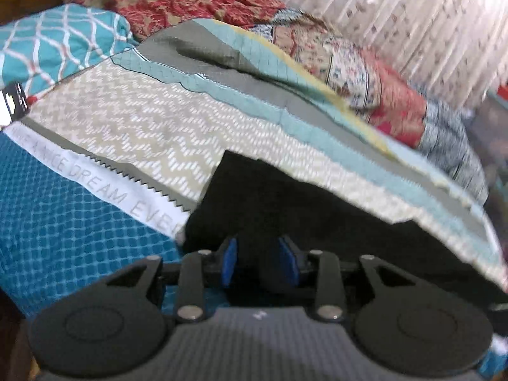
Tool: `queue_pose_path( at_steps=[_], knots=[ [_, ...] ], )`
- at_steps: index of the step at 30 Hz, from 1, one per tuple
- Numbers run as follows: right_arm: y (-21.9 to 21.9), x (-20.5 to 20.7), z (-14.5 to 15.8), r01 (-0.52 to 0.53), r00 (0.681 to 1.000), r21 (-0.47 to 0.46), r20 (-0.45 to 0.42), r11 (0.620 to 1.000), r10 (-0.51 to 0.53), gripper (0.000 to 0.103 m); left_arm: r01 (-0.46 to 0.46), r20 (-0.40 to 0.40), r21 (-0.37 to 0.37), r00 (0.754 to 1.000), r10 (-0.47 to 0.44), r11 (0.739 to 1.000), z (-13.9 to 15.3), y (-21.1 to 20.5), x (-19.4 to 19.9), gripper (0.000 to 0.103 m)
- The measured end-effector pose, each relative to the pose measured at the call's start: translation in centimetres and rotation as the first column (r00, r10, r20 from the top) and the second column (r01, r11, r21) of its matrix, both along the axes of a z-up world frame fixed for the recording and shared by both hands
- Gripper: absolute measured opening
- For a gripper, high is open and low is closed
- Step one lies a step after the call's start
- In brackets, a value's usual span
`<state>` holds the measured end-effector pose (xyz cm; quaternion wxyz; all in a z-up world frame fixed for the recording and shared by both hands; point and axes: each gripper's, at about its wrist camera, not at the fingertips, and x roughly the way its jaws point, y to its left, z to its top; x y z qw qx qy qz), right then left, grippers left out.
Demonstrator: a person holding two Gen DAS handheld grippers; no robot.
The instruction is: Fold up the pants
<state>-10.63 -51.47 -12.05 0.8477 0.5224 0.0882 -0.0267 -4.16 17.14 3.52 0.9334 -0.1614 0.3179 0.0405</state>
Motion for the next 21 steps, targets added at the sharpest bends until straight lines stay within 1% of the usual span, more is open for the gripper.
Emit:
queue_pose_path(
  at_steps=[1, 2, 3, 4, 7, 10, 12, 14, 15, 16, 17, 18, 19, 20, 21],
  knots=[
    [-1.1, -0.5, -0.6, 0.049, 0.999, 0.021, -0.010, 0.999, -0.049, 0.053, 0.008, 0.000, -0.014, 1.000, -0.008, 1.000, 0.1, -0.4, 0.5, 0.031],
    [-2.1, -0.7, -1.3, 0.091, 0.996, 0.049, -0.018, 0.995, -0.090, 0.053, 0.025, -0.013, -0.017, 1.000, -0.026, 1.000, 0.1, -1.4, 1.2, 0.031],
    [-2.8, -0.6, -1.8, 0.105, 0.994, 0.068, -0.015, 0.992, -0.104, 0.053, 0.037, -0.029, -0.015, 0.999, -0.038, 0.999, -0.2, -2.2, 1.9, 0.031],
    [-3.2, 0.1, -2.1, 0.107, 0.994, 0.073, -0.014, 0.992, -0.107, 0.053, 0.056, -0.049, -0.014, 0.997, -0.056, 0.998, -0.6, -3.3, 2.8, 0.031],
    [-4.1, 2.2, -2.9, 0.126, 0.991, 0.070, -0.050, 0.990, -0.122, 0.054, 0.120, -0.098, -0.013, 0.988, -0.121, 0.993, -2.3, -7.1, 5.3, 0.032],
    [-5.8, 3.0, -4.1, 0.134, 0.991, 0.122, -0.032, 0.983, -0.131, 0.052, 0.146, -0.159, -0.010, 0.976, -0.146, 0.989, -4.6, -9.9, 7.7, 0.032],
    [-6.5, 3.1, -4.1, 0.140, 0.990, 0.114, -0.017, 0.984, -0.139, 0.052, 0.139, -0.214, 0.027, 0.968, -0.131, 0.990, -6.4, -11.4, 9.1, 0.032],
    [-7.4, 3.5, -3.8, 0.133, 0.991, 0.099, -0.003, 0.986, -0.133, 0.051, 0.128, -0.265, 0.088, 0.959, -0.101, 0.988, -8.0, -12.3, 10.3, 0.031],
    [-7.8, 3.7, -3.6, 0.129, 0.992, 0.091, -0.015, 0.987, -0.129, 0.048, 0.132, -0.252, 0.119, 0.963, -0.099, 0.984, -8.3, -12.7, 10.3, 0.031],
    [-7.9, 4.5, -3.2, 0.121, 0.993, 0.073, -0.026, 0.990, -0.119, 0.033, 0.142, -0.242, 0.156, 0.965, -0.101, 0.978, -8.3, -13.1, 10.2, 0.031],
    [-7.8, 4.6, -3.0, 0.104, 0.994, 0.050, -0.039, 0.993, -0.102, 0.021, 0.152, -0.249, 0.185, 0.963, -0.103, 0.971, -8.3, -13.5, 10.3, 0.031],
    [-7.8, 5.3, -2.6, 0.074, 0.995, 0.020, -0.068, 0.997, -0.073, 0.011, 0.159, -0.252, 0.206, 0.962, -0.104, 0.966, -8.3, -13.9, 10.3, 0.031],
    [-7.7, 6.1, -2.2, 0.055, 0.994, 0.001, -0.091, 0.998, -0.055, 0.010, 0.163, -0.254, 0.214, 0.961, -0.107, 0.963, -8.2, -14.0, 10.3, 0.031],
    [-7.4, 6.4, -1.7, 0.048, 0.994, -0.022, -0.092, 0.999, -0.050, 0.009, 0.166, -0.254, 0.210, 0.961, -0.110, 0.964, -8.1, -14.0, 10.2, 0.031],
    [-6.9, 6.4, -0.7, 0.037, 0.996, -0.054, -0.074, 0.998, -0.041, 0.009, 0.163, -0.253, 0.189, 0.961, -0.112, 0.968, -7.8, -13.7, 10.0, 0.031]
  ],
)
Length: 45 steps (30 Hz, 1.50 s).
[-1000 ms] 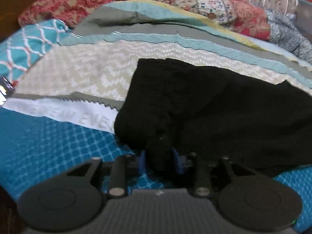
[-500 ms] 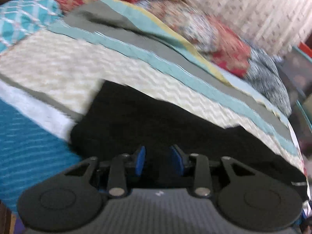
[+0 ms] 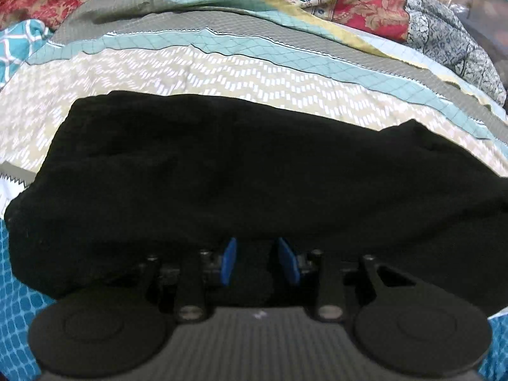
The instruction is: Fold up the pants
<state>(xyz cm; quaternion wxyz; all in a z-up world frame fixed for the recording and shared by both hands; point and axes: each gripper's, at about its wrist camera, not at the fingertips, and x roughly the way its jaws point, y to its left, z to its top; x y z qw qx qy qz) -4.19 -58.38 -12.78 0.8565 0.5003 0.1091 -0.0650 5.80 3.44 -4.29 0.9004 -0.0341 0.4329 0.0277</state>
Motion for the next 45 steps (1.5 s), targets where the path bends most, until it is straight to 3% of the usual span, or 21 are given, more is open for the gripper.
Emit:
queue_pose_path(
  at_steps=[2, 4, 6, 9, 11, 14, 15, 17, 19, 22, 26, 29, 31, 33, 34, 37, 39, 41, 42, 43, 45],
  knots=[
    [2.0, 0.1, 2.8, -0.043, 0.998, -0.121, 0.031, 0.992, 0.047, 0.009, -0.008, -0.003, -0.064, 1.000, 0.008, 0.998, 0.9, 0.8, -0.7, 0.031],
    [5.5, 0.2, 5.8, -0.113, 0.993, -0.321, 0.002, 0.940, 0.120, 0.009, -0.001, 0.006, -0.104, 1.000, 0.002, 0.995, 1.6, 1.3, -1.4, 0.031],
    [10.2, 0.1, 8.1, -0.210, 0.975, -0.537, -0.052, 0.817, 0.217, 0.009, 0.018, 0.032, -0.118, 0.999, -0.014, 0.993, 2.3, 1.7, -2.2, 0.033],
    [17.4, -0.3, 8.8, -0.350, 0.924, -0.757, -0.181, 0.552, 0.337, 0.009, 0.056, 0.063, -0.144, 0.997, -0.047, 0.988, 3.2, 2.1, -3.6, 0.034],
    [21.2, -0.5, 7.9, -0.418, 0.881, -0.814, -0.255, 0.403, 0.399, 0.009, 0.082, 0.074, -0.161, 0.995, -0.071, 0.983, 3.4, 2.1, -4.3, 0.035],
    [24.7, 0.0, 5.7, -0.517, 0.819, -0.803, -0.365, 0.295, 0.443, 0.015, 0.125, 0.090, -0.165, 0.990, -0.111, 0.978, 3.7, 2.3, -5.2, 0.039],
    [25.7, 0.1, 4.9, -0.547, 0.800, -0.796, -0.408, 0.257, 0.439, 0.023, 0.131, 0.096, -0.163, 0.989, -0.116, 0.978, 3.7, 2.6, -5.5, 0.040],
    [27.0, 0.0, 4.0, -0.547, 0.804, -0.812, -0.442, 0.203, 0.397, 0.027, 0.125, 0.105, -0.179, 0.989, -0.107, 0.976, 3.8, 3.6, -6.1, 0.042],
    [27.0, -0.8, 4.6, -0.540, 0.814, -0.814, -0.441, 0.215, 0.378, 0.045, 0.106, 0.112, -0.210, 0.990, -0.083, 0.972, 4.0, 4.9, -6.7, 0.043],
    [26.3, -2.3, 6.2, -0.527, 0.818, -0.807, -0.397, 0.266, 0.416, 0.052, 0.073, 0.119, -0.251, 0.992, -0.044, 0.965, 4.2, 7.2, -7.6, 0.044],
    [26.7, -3.1, 7.4, -0.475, 0.842, -0.831, -0.333, 0.290, 0.424, 0.051, 0.017, 0.135, -0.301, 0.991, 0.025, 0.954, 4.2, 10.2, -8.8, 0.044],
    [26.8, -2.0, 7.5, -0.468, 0.853, -0.799, -0.297, 0.377, 0.429, 0.050, -0.026, 0.156, -0.339, 0.984, 0.083, 0.940, 4.4, 12.3, -9.6, 0.045],
    [27.1, 0.0, 6.3, -0.507, 0.851, -0.745, -0.352, 0.434, 0.389, 0.050, -0.066, 0.172, -0.368, 0.975, 0.138, 0.927, 4.5, 14.0, -10.2, 0.048],
    [27.8, 2.0, 4.2, -0.593, 0.805, -0.675, -0.487, 0.440, 0.338, 0.051, -0.121, 0.179, -0.390, 0.962, 0.204, 0.913, 4.6, 15.8, -10.8, 0.050],
    [27.9, 2.1, 4.5, -0.577, 0.817, -0.680, -0.474, 0.453, 0.329, 0.050, -0.149, 0.179, -0.406, 0.955, 0.238, 0.902, 4.6, 16.8, -11.1, 0.052],
    [29.2, 0.6, 7.2, -0.512, 0.859, -0.724, -0.427, 0.462, 0.282, 0.049, -0.201, 0.168, -0.473, 0.935, 0.311, 0.858, 4.0, 19.6, -11.9, 0.070],
    [30.8, -0.6, 9.3, -0.477, 0.873, -0.739, -0.340, 0.475, 0.349, 0.045, -0.217, 0.150, -0.506, 0.931, 0.333, 0.835, 3.2, 20.7, -11.5, 0.080],
    [33.0, -0.4, 10.6, -0.529, 0.832, -0.682, -0.300, 0.505, 0.466, 0.024, -0.203, 0.128, -0.545, 0.938, 0.321, 0.813, 2.2, 21.1, -10.3, 0.081],
    [34.4, 0.3, 11.0, -0.587, 0.786, -0.628, -0.290, 0.512, 0.546, 0.014, -0.182, 0.122, -0.574, 0.945, 0.303, 0.799, 1.8, 21.1, -9.6, 0.084],
    [36.3, 1.2, 11.2, -0.651, 0.728, -0.571, -0.281, 0.500, 0.626, 0.011, -0.164, 0.118, -0.599, 0.950, 0.289, 0.784, 1.4, 20.9, -9.0, 0.089],
    [39.9, 2.9, 11.2, -0.719, 0.652, -0.519, -0.274, 0.462, 0.708, 0.010, -0.155, 0.116, -0.634, 0.950, 0.291, 0.758, 0.5, 20.5, -7.7, 0.100]
  ],
)
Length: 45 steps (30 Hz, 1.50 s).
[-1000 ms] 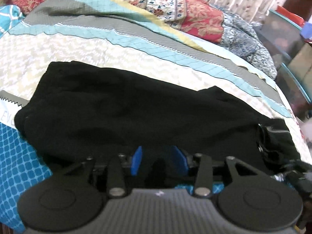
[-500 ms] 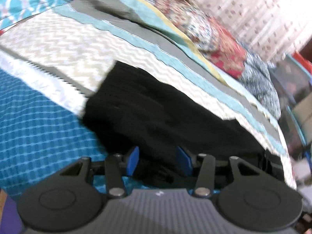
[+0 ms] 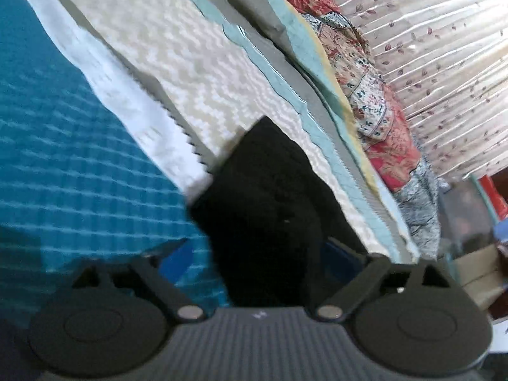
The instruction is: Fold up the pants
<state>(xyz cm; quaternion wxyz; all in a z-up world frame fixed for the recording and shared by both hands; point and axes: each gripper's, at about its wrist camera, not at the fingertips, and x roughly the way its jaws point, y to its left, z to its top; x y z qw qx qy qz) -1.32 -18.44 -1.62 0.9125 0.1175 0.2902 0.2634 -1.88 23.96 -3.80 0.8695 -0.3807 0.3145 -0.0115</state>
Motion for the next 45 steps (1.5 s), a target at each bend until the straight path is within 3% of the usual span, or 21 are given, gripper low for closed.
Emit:
queue_pose_path(
  at_steps=[3, 5, 6, 7, 9, 13, 15, 17, 21, 23, 25, 29, 30, 32, 35, 37, 39, 42, 43, 44, 45],
  knots=[
    [5.6, 3.3, -1.0, -0.101, 0.990, 0.109, -0.084, 0.989, 0.110, 0.010, -0.046, -0.001, 0.011, 0.999, 0.046, 0.999, -1.3, -0.5, 1.0, 0.102],
    [9.3, 5.9, -3.1, -0.120, 0.966, 0.186, -0.206, 0.975, 0.158, 0.010, -0.073, 0.007, 0.052, 0.997, 0.073, 0.996, -1.4, -0.9, 1.5, 0.092],
    [10.8, 6.7, -4.5, -0.110, 0.949, 0.195, -0.271, 0.974, 0.162, 0.011, -0.082, 0.001, 0.104, 0.997, 0.082, 0.991, -1.3, -1.3, 1.9, 0.065],
    [12.5, 7.6, -6.4, -0.096, 0.917, 0.188, -0.365, 0.978, 0.160, 0.005, -0.088, -0.018, 0.141, 0.996, 0.091, 0.986, -1.3, -1.6, 2.0, 0.051],
    [13.8, 7.9, -9.1, -0.032, 0.899, 0.244, -0.417, 0.969, 0.134, 0.001, -0.110, -0.028, 0.140, 0.993, 0.115, 0.984, -0.9, -1.7, 2.0, 0.043],
    [13.4, 8.5, -9.0, -0.024, 0.873, 0.304, -0.458, 0.952, 0.168, 0.001, -0.079, 0.049, 0.208, 0.996, 0.070, 0.975, 1.4, -4.2, 1.3, 0.038],
    [12.2, 8.5, -9.2, -0.002, 0.855, 0.366, -0.483, 0.931, 0.191, 0.004, 0.012, 0.108, 0.239, 0.993, -0.039, 0.971, 2.9, -6.7, 1.6, 0.037],
    [10.4, 7.9, -8.9, 0.036, 0.855, 0.425, -0.481, 0.905, 0.191, 0.008, 0.090, 0.150, 0.315, 0.978, -0.143, 0.945, 4.3, -9.9, 1.8, 0.037],
    [4.6, 5.4, -6.7, 0.116, 0.934, 0.395, -0.355, 0.911, 0.035, 0.009, 0.246, 0.181, 0.457, 0.915, -0.360, 0.855, 5.5, -16.2, 2.2, 0.037],
    [1.1, 3.8, -6.0, 0.169, 0.956, 0.361, -0.286, 0.917, -0.063, 0.009, 0.310, 0.154, 0.533, 0.879, -0.450, 0.787, 4.8, -19.7, 2.7, 0.037],
    [-2.4, 2.1, -6.0, 0.255, 0.953, 0.336, -0.245, 0.907, -0.178, 0.009, 0.365, 0.108, 0.603, 0.843, -0.527, 0.709, 3.5, -23.1, 3.1, 0.040],
    [-6.5, 0.1, -7.4, 0.408, 0.907, 0.300, -0.244, 0.862, -0.344, 0.009, 0.450, -0.052, 0.744, 0.777, -0.628, 0.494, -0.1, -28.6, 2.7, 0.056],
    [-6.9, -0.2, -7.8, 0.416, 0.903, 0.308, -0.249, 0.855, -0.350, 0.009, 0.471, -0.076, 0.755, 0.753, -0.653, 0.455, -0.4, -29.3, 2.1, 0.067],
    [-7.1, -0.2, -8.3, 0.405, 0.908, 0.351, -0.264, 0.844, -0.326, 0.013, 0.480, -0.073, 0.767, 0.726, -0.684, 0.427, -0.3, -29.5, 0.2, 0.082],
    [-6.7, 0.5, -8.1, 0.348, 0.930, 0.413, -0.269, 0.842, -0.252, 0.056, 0.480, -0.030, 0.757, 0.703, -0.710, 0.443, 1.3, -28.0, -2.1, 0.094],
    [-7.3, 0.2, -7.2, 0.283, 0.953, 0.442, -0.230, 0.851, -0.197, 0.078, 0.470, 0.013, 0.731, 0.716, -0.698, 0.494, 2.6, -25.8, -3.5, 0.096],
    [-6.3, 1.0, -6.9, 0.213, 0.969, 0.451, -0.212, 0.866, -0.128, 0.088, 0.449, 0.058, 0.684, 0.753, -0.656, 0.576, 3.6, -22.9, -4.5, 0.096],
    [-3.8, 3.8, -7.2, 0.190, 0.961, 0.390, -0.260, 0.901, -0.090, 0.083, 0.384, 0.074, 0.605, 0.845, -0.529, 0.697, 4.4, -18.8, -3.5, 0.096],
    [-2.7, 4.4, -7.3, 0.169, 0.961, 0.366, -0.266, 0.915, -0.072, 0.056, 0.357, 0.074, 0.588, 0.870, -0.488, 0.726, 4.5, -17.8, -3.1, 0.095],
    [-1.6, 4.8, -7.3, 0.136, 0.965, 0.337, -0.259, 0.932, -0.047, 0.041, 0.335, 0.074, 0.573, 0.888, -0.455, 0.748, 4.6, -16.9, -2.4, 0.094],
    [-0.7, 4.9, -7.3, 0.113, 0.966, 0.301, -0.255, 0.947, -0.034, 0.036, 0.311, 0.074, 0.557, 0.905, -0.419, 0.770, 4.7, -16.1, -1.9, 0.092]
  ],
)
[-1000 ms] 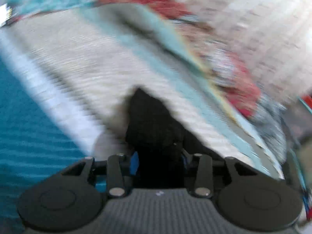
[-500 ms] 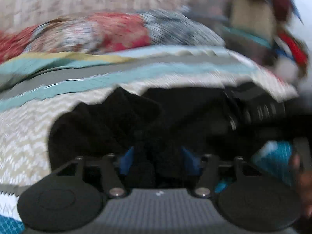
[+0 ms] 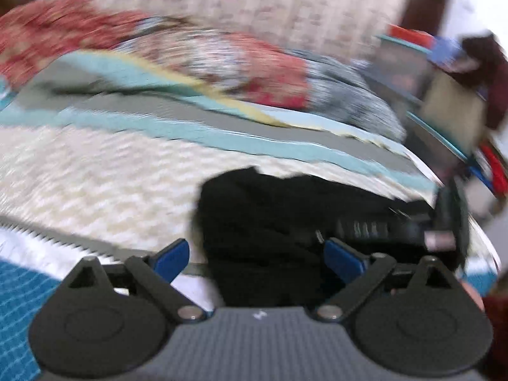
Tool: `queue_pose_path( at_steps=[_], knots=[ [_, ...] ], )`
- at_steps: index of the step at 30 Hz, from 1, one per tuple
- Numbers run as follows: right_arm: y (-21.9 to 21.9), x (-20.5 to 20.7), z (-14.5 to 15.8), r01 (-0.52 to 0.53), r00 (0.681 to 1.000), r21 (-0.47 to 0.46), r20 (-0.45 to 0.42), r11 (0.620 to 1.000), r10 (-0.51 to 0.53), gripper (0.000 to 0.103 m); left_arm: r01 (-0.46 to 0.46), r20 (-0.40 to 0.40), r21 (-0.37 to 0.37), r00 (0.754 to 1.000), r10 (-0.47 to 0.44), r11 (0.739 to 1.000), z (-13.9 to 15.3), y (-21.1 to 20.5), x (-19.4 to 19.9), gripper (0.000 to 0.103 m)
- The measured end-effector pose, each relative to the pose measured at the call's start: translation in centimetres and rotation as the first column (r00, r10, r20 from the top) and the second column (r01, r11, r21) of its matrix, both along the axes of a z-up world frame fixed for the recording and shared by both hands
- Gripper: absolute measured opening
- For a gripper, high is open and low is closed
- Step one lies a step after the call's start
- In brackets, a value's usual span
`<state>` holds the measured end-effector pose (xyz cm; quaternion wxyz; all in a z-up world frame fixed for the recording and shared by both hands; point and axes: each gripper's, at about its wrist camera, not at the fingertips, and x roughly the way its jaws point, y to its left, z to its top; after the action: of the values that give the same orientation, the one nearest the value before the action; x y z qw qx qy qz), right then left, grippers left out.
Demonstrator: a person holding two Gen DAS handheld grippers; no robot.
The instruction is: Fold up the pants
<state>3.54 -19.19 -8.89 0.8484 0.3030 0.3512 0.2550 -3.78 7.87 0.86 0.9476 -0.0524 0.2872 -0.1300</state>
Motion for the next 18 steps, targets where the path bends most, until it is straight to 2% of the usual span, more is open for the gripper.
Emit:
queue_pose_path(
  at_steps=[1, 3, 5, 7, 9, 10, 11, 12, 13, 14, 17, 18],
  knots=[
    [0.6, -0.3, 0.4, 0.002, 1.000, -0.032, 0.024, 0.999, -0.001, 0.031, -0.022, -0.003, -0.014, 1.000, 0.022, 1.000, 0.1, 0.6, 0.3, 0.090],
    [0.2, -1.5, 1.9, 0.023, 0.993, -0.050, 0.119, 0.998, -0.017, 0.029, -0.047, -0.001, -0.041, 0.999, 0.047, 0.998, 0.4, 0.9, 1.3, 0.090],
    [-0.7, -3.2, 3.3, 0.103, 0.970, -0.098, 0.229, 0.990, -0.079, 0.029, -0.054, 0.009, -0.056, 0.998, 0.054, 0.997, 0.5, 0.6, 1.8, 0.090],
    [-1.7, -4.3, 3.4, 0.194, 0.946, -0.149, 0.289, 0.969, -0.145, 0.029, -0.040, 0.029, -0.065, 0.999, 0.042, 0.997, 0.7, -0.5, 2.7, 0.090],
    [-2.5, -3.8, 2.2, 0.235, 0.953, -0.183, 0.234, 0.955, -0.190, 0.034, -0.029, 0.051, -0.058, 0.998, 0.032, 0.998, 0.5, -2.1, 3.6, 0.087],
    [-2.7, -2.9, 1.1, 0.224, 0.967, -0.199, 0.169, 0.954, -0.192, 0.044, -0.018, 0.052, -0.056, 0.998, 0.021, 0.998, 0.3, -3.0, 4.4, 0.084],
    [-3.0, -2.2, 0.1, 0.212, 0.975, -0.198, 0.107, 0.957, -0.193, 0.045, -0.001, 0.048, -0.057, 0.999, 0.004, 0.998, 0.1, -4.0, 5.0, 0.081],
    [-3.6, -2.2, -0.2, 0.218, 0.974, -0.166, 0.098, 0.962, -0.204, 0.048, 0.018, 0.043, -0.058, 0.999, -0.016, 0.998, -0.1, -5.0, 5.5, 0.076],
    [-4.1, -2.4, 0.1, 0.237, 0.969, -0.134, 0.098, 0.962, -0.225, 0.056, 0.034, 0.041, -0.057, 0.999, -0.032, 0.998, -0.3, -5.7, 5.7, 0.072],
    [-4.6, -2.8, 0.7, 0.272, 0.960, -0.132, 0.108, 0.953, -0.259, 0.058, 0.050, 0.040, -0.053, 0.998, -0.048, 0.997, -0.5, -6.4, 5.8, 0.070],
    [-5.4, -4.6, 3.0, 0.377, 0.911, -0.144, 0.238, 0.915, -0.338, 0.057, 0.097, 0.021, -0.031, 0.995, -0.097, 0.995, -1.5, -8.1, 6.7, 0.055],
    [-5.4, -4.8, 3.4, 0.383, 0.901, -0.133, 0.270, 0.914, -0.339, 0.051, 0.103, 0.001, -0.021, 0.995, -0.103, 0.995, -2.0, -8.5, 7.2, 0.049]
  ],
)
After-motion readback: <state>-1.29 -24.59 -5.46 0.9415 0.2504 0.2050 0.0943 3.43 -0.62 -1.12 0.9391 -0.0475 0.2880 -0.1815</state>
